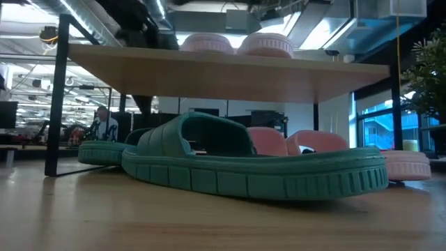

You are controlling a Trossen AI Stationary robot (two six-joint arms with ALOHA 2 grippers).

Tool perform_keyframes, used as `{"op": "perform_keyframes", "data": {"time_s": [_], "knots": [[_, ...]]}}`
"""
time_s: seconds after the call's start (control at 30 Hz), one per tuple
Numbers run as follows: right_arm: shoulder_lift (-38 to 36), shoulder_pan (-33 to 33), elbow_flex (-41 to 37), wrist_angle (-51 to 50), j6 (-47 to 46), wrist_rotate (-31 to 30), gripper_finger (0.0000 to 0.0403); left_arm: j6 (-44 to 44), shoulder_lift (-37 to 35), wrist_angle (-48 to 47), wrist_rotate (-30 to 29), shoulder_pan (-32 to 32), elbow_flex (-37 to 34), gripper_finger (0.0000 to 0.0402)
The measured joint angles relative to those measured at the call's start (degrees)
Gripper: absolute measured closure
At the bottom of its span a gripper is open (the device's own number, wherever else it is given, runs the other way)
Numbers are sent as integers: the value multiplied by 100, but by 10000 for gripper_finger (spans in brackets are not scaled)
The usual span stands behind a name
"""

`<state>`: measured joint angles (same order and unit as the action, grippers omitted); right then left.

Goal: Pick and place slides into the shelf
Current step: Put the green slipper under the shelf

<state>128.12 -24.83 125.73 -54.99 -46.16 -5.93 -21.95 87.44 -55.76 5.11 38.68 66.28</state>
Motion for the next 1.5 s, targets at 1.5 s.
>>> {"op": "perform_keyframes", "data": {"time_s": [1.5], "knots": [[-799, -1384, -3317, 703, 1041, -556, 153, 4104, -5687, 3380, 163, -3257, -2505, 177]]}}
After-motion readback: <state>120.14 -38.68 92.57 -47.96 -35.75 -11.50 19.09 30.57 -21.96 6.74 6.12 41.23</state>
